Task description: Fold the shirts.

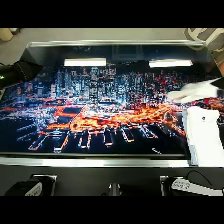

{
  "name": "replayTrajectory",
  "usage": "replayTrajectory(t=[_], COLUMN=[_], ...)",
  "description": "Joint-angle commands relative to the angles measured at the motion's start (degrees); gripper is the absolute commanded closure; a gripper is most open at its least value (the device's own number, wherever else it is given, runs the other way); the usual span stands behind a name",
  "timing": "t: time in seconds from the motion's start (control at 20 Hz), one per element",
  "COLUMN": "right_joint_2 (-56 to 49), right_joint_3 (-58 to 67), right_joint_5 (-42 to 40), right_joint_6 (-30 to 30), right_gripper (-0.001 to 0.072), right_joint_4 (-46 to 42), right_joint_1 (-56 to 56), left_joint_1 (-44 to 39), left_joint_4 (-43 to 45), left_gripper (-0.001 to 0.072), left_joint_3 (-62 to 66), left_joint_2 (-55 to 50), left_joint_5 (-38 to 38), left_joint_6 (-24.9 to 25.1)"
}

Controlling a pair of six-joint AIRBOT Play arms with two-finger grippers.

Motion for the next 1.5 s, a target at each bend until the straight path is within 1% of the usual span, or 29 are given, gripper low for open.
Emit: replayTrajectory(t=[0.0,0.2,0.35,0.4,0.45,0.6,0.65,0.95,1.05,1.15,1.25,1.35,1.45], right_joint_2=[3.2,5.4,6.4,6.4,6.4,6.4,6.4,3.6,3.2,3.4,3.6,3.7,4.0], right_joint_3=[2.8,2.8,2.8,2.8,2.8,2.8,2.8,2.8,2.8,3.0,3.0,3.0,3.0], right_joint_5=[5.9,14.1,16.2,15.2,12.2,0.5,-2.4,-14.3,-15.5,-13.2,-8.2,0.5,9.8], right_joint_6=[2.9,3.0,2.1,2.2,2.2,1.0,0.4,-5.3,-5.4,-5.7,-6.4,-6.0,-3.7], right_gripper=[0.0689,0.0689,0.0689,0.0689,0.0689,0.0689,0.0689,0.0689,0.0689,0.0689,0.0689,0.0689,0.0689], right_joint_4=[-1.2,-6.5,-11.8,-11.1,-8.3,3.0,3.8,3.7,4.0,3.3,1.3,-3.7,-9.2], right_joint_1=[-9.7,-16.4,-18.2,-18.2,-18.2,-17.8,-17.0,-7.4,-6.8,-7.6,-8.2,-8.2,-8.2], left_joint_1=[0.0,0.0,0.0,0.0,0.0,0.0,0.0,0.0,0.0,0.0,0.0,0.0,0.0], left_joint_4=[0.0,0.0,0.0,0.0,0.0,0.0,0.0,0.0,0.0,0.0,0.0,0.0,0.0], left_gripper=[0.0678,0.0678,0.0678,0.0678,0.0678,0.0678,0.0678,0.0678,0.0678,0.0678,0.0678,0.0678,0.0678], left_joint_3=[0.0,0.0,0.0,0.0,0.0,0.0,0.0,0.0,0.0,0.0,0.0,0.0,0.0], left_joint_2=[0.0,0.0,0.0,0.0,0.0,0.0,0.0,0.0,0.0,0.0,0.0,0.0,0.0], left_joint_5=[0.0,0.0,0.1,0.2,0.5,1.6,1.6,1.5,1.5,1.6,1.6,2.1,3.0], left_joint_6=[1.5,2.7,3.3,3.3,3.3,3.3,3.3,3.2,3.2,3.3,3.3,3.3,3.3])
